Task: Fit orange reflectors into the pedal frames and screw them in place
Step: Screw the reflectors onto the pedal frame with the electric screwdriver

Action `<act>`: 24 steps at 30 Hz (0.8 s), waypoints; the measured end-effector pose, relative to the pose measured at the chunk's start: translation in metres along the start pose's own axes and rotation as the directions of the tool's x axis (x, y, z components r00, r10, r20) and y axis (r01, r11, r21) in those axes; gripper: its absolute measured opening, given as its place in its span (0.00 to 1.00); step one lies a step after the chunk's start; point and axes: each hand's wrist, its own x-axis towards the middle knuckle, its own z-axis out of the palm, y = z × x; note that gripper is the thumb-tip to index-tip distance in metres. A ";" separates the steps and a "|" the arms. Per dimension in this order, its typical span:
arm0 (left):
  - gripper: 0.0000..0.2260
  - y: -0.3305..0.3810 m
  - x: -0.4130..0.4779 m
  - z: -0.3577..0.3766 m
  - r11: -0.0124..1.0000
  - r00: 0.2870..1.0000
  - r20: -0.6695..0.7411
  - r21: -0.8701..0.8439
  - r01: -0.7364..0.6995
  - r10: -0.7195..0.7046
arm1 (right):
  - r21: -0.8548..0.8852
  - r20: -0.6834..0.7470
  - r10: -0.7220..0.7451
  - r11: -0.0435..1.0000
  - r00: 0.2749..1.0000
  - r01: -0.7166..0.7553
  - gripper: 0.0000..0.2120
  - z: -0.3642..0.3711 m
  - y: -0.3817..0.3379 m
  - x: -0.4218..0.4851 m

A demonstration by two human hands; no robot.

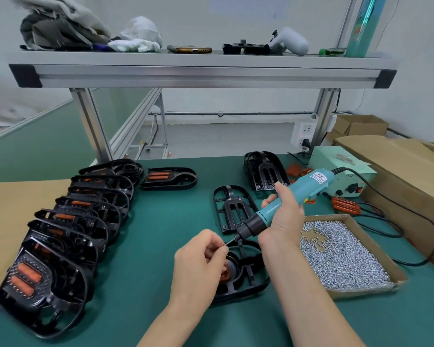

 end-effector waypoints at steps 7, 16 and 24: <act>0.14 -0.001 0.000 0.000 0.997 0.999 0.010 -0.053 0.050 -0.050 | -0.001 0.003 -0.001 1.000 1.000 0.001 0.13 -0.001 0.002 0.000; 0.11 -0.002 0.001 0.000 0.991 0.997 0.037 -0.106 0.076 -0.073 | -0.023 0.003 0.000 1.000 1.000 0.000 0.14 -0.002 0.003 0.002; 0.14 -0.009 -0.001 0.001 0.998 1.000 0.023 -0.059 0.004 -0.003 | -0.031 -0.013 0.002 1.000 1.000 -0.002 0.14 -0.004 0.006 0.004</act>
